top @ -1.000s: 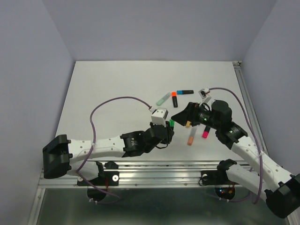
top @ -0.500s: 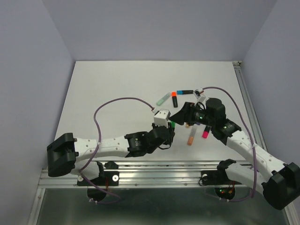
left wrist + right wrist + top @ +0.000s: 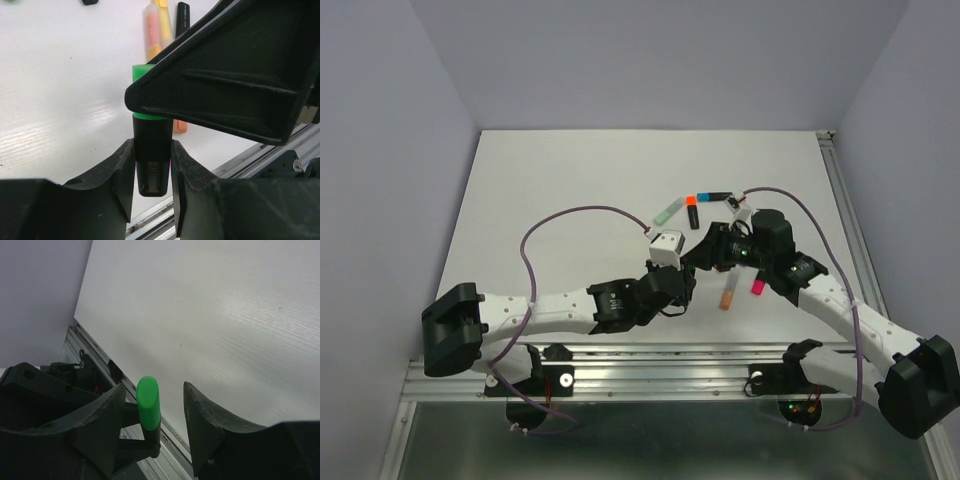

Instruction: Open the pen caps

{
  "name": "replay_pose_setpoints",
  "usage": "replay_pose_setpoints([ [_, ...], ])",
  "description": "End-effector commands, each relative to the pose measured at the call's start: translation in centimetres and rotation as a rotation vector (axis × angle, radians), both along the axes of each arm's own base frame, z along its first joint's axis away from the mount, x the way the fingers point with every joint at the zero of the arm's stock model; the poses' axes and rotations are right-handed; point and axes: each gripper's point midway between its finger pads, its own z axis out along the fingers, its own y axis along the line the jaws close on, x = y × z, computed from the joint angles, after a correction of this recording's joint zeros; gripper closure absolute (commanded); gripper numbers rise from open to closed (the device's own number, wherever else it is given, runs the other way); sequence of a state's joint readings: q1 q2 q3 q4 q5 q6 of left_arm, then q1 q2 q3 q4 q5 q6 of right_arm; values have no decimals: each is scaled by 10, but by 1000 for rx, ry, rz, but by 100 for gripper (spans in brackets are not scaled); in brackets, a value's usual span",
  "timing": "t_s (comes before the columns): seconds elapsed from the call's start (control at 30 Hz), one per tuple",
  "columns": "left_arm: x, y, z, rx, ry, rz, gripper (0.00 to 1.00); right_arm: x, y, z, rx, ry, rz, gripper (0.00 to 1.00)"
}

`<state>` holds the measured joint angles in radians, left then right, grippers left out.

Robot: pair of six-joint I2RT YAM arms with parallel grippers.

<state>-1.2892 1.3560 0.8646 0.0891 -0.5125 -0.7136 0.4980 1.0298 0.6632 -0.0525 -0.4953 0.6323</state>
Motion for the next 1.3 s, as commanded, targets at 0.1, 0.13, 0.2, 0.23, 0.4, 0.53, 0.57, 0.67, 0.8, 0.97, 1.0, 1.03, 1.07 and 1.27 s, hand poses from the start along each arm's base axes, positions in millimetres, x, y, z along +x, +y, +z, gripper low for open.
replay_pose_setpoints([
  [0.1, 5, -10, 35, -71, -55, 6, 100, -4, 7, -8, -7, 13, 41, 53],
  [0.13, 6, -10, 35, -67, -57, 7, 100, -4, 7, -7, -5, 12, 41, 56],
  [0.2, 6, -9, 35, -59, -64, 0, 100, -3, 7, -6, -5, 8, 35, 61],
  [0.23, 5, -9, 34, -56, -64, -5, 100, -2, 6, -6, -7, 5, 29, 63],
  [0.4, 0, -6, 29, -48, -55, -30, 100, 5, 2, -1, -20, -18, -13, 76],
  [0.53, -6, -3, 27, -59, -38, -54, 100, 14, -3, -4, -46, -26, -66, 90],
  [0.57, -9, -2, 28, -73, -31, -61, 100, 16, -3, -5, -49, -28, -73, 94],
  [0.67, -15, 4, 21, -85, -7, -71, 100, 22, -3, -3, -41, -44, -91, 99],
  [0.8, -30, 4, -1, -101, 59, -120, 100, 39, -6, 15, -9, -87, -180, 99],
  [0.97, -50, 18, -41, -64, 154, -140, 100, 73, -24, 44, -23, -117, -386, 99],
  [1.0, -56, 22, -47, -51, 165, -146, 100, 82, -28, 54, -30, -117, -433, 99],
  [1.03, -59, 23, -49, -51, 170, -154, 100, 86, -29, 59, -32, -115, -454, 99],
  [1.07, -63, 27, -51, -59, 186, -151, 100, 92, -31, 64, -35, -118, -469, 99],
  [1.27, -82, 34, -68, -11, 231, -175, 100, 131, -41, 102, -30, -189, -527, 99],
])
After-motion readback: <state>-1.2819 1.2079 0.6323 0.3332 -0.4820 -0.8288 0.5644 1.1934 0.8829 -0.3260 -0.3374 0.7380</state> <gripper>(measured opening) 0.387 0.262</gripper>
